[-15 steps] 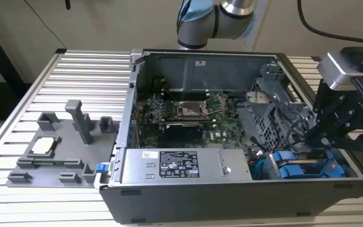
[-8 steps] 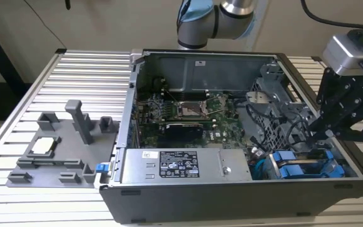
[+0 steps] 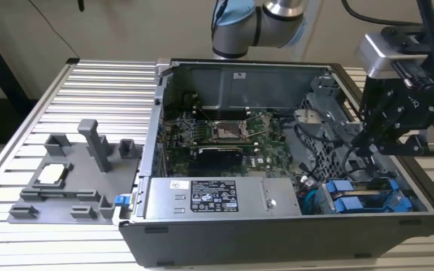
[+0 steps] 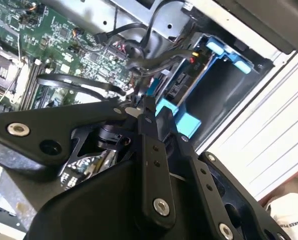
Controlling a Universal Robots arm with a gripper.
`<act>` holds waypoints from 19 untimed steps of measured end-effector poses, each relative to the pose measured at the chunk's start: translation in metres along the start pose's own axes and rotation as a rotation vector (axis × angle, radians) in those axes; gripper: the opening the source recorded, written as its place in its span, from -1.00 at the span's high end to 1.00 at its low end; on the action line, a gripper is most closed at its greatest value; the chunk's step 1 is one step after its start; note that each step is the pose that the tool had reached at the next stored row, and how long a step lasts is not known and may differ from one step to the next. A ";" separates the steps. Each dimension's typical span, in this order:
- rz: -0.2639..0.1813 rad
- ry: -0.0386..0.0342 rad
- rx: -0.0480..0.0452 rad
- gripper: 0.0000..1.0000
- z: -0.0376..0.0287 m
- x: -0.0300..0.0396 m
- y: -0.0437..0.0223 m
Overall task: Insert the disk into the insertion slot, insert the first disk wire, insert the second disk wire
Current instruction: 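Insert the second disk wire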
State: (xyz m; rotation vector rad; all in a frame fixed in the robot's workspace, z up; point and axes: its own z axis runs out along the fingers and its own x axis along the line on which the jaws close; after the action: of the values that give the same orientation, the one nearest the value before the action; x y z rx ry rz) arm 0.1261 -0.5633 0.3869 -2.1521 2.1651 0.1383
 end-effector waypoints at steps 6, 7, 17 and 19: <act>-0.001 0.0000 0.0095 0.51 0.0052 -0.0220 0.0163; -0.001 0.0000 0.0115 0.51 0.0060 -0.0257 0.0190; -0.040 0.0033 0.0764 0.51 0.0098 -0.0275 0.0294; -0.042 0.0052 0.0937 0.51 0.0107 -0.0273 0.0340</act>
State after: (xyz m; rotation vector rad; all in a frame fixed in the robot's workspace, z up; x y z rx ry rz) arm 0.0922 -0.5347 0.3798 -2.1472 2.0831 0.0279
